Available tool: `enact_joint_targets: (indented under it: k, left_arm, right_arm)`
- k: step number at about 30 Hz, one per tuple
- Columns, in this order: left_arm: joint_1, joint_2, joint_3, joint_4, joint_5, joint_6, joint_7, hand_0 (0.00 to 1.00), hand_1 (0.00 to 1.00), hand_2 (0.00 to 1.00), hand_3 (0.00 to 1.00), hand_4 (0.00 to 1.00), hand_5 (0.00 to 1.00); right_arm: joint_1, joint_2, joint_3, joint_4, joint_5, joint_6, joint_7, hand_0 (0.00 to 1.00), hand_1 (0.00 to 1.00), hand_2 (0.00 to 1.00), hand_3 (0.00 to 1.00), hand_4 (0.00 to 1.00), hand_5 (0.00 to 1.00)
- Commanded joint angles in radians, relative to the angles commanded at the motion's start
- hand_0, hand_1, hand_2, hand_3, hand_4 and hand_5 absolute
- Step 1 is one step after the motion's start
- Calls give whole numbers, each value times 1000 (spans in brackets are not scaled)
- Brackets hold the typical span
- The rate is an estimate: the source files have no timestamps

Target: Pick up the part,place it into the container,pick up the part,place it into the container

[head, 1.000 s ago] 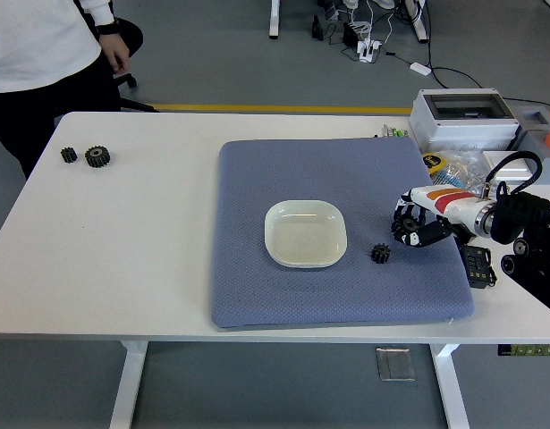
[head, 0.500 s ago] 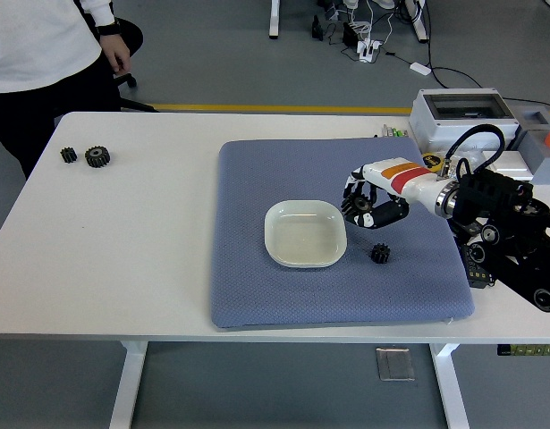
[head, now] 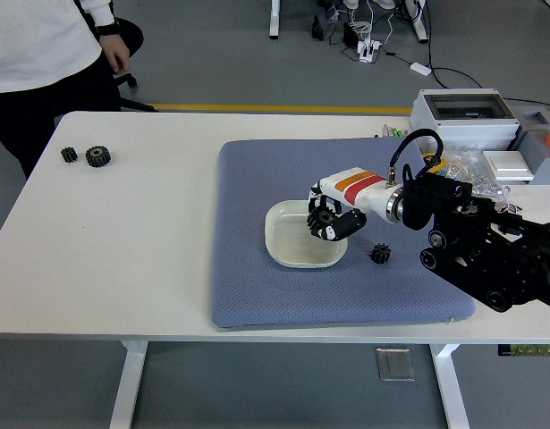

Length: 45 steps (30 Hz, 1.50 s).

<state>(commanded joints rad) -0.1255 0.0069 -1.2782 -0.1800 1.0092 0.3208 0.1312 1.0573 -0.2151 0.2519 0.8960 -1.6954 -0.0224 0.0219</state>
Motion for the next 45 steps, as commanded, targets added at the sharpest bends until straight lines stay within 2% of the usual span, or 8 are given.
enact_joint_targets:
  k: [1,6,7,12,13,18,35,45]
  left_arm:
    - [-1,0,-1,0,1,0,0,620,587,650,557,649,570]
    - [-4,1,-6,0,7,0,1,620,587,650,557,649,570]
    - [-4,1,-7,0,9,0,1,620,587,649,558,648,569]
    - [-7,1,-12,0,17,0,3,620,587,649,558,648,569]
    - [-8,1,-14,0,20,0,3,619,581,649,557,648,568]
    - [-9,1,-15,0,19,0,2,619,581,649,557,648,568]
    - [1,3,-27,0,23,-2,1,618,578,644,559,645,565]
    - [5,-4,-27,0,28,-3,5,618,583,646,558,644,565]
  right_arm:
    - [1,3,-3,-2,1,-1,-1,355,528,649,699,764,379]
    - [7,14,-13,1,1,1,4,355,528,649,699,764,379]
    - [8,15,-12,0,2,7,4,476,617,792,958,985,441]
    - [12,16,0,-5,2,35,24,476,617,792,958,985,441]
    - [12,14,1,-4,1,34,29,522,637,830,998,998,458]
    - [6,-3,30,7,-5,27,34,522,637,830,998,998,458]
    - [-83,-195,188,19,-68,81,-4,507,618,784,900,998,469]
    - [-130,-218,133,35,-51,89,8,481,603,768,872,998,456]
